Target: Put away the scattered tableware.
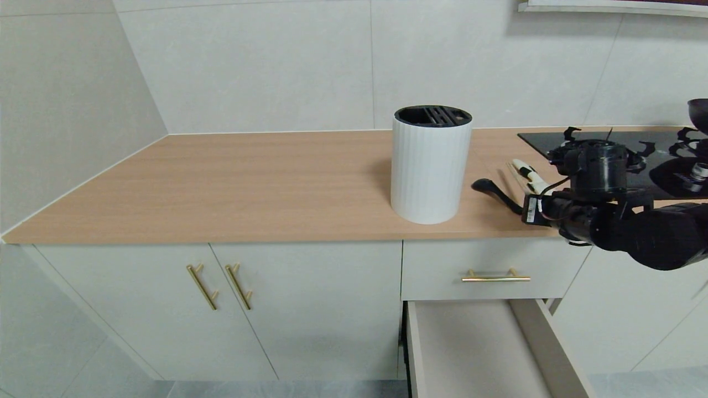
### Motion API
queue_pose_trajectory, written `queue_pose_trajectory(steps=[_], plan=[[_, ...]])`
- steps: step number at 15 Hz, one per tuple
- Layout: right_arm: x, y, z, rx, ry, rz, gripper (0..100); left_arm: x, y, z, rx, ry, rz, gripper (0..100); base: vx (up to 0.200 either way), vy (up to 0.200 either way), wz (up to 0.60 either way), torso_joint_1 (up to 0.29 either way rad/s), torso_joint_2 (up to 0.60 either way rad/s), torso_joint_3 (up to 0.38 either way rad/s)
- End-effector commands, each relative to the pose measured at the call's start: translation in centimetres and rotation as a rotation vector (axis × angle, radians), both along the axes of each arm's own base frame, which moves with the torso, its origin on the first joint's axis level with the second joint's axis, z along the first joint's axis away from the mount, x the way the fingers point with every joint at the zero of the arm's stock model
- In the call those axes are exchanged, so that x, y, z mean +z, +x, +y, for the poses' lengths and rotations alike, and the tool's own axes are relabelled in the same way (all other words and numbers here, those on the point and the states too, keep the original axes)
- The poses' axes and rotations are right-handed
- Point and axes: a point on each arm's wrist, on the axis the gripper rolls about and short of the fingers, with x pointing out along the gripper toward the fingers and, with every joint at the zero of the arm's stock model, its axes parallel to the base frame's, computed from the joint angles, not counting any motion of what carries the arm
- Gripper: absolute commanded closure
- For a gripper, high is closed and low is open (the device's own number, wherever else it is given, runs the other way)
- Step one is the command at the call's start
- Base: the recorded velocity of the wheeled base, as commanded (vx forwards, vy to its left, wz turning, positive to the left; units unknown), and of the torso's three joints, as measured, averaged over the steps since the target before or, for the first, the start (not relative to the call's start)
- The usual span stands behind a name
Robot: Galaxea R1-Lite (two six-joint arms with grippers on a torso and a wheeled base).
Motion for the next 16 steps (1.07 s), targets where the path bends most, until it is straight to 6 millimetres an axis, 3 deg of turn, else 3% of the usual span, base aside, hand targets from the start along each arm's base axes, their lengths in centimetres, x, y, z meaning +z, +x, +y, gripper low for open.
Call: queue_pose_trajectory(steps=[1, 3, 6, 7, 11, 16], plan=[[2.2, -1.6, -0.7, -0.001, 0.011, -0.031, 100, 0.0, 0.0, 0.0, 0.0, 0.0, 0.001, 0, 0.0, 0.0, 0.0, 0.0, 0.0, 0.0], [3.7, -3.2, -1.1, 0.024, 0.017, -0.024, 100, 0.0, 0.0, 0.0, 0.0, 0.0, 0.001, 0, 0.0, 0.0, 0.0, 0.0, 0.0, 0.0], [6.7, -6.9, -1.8, 0.104, 0.046, -0.01, 100, 0.0, 0.0, 0.0, -0.001, 0.0, 0.001, 0, 0.0, 0.0, 0.0, 0.0, 0.0, 0.0], [7.8, -9.0, -2.2, 0.173, 0.07, -0.002, 100, 0.0, 0.0, 0.0, 0.0, 0.0, 0.001, 0, 0.0, 0.0, 0.0, 0.0, 0.0, 0.0], [9.4, -13.1, -3.1, 0.269, 0.09, 0.034, 100, 0.0, 0.0, 0.0, 0.0, 0.0, 0.001, 0, 0.0, 0.0, 0.0, 0.0, 0.0, 0.0], [10.0, -18.0, -3.8, 0.474, 0.042, 0.167, 100, 0.0, 0.0, 0.0, 0.0, 0.0, 0.001, 0, 0.0, 0.0, 0.0, 0.0, 0.0, 0.0]])
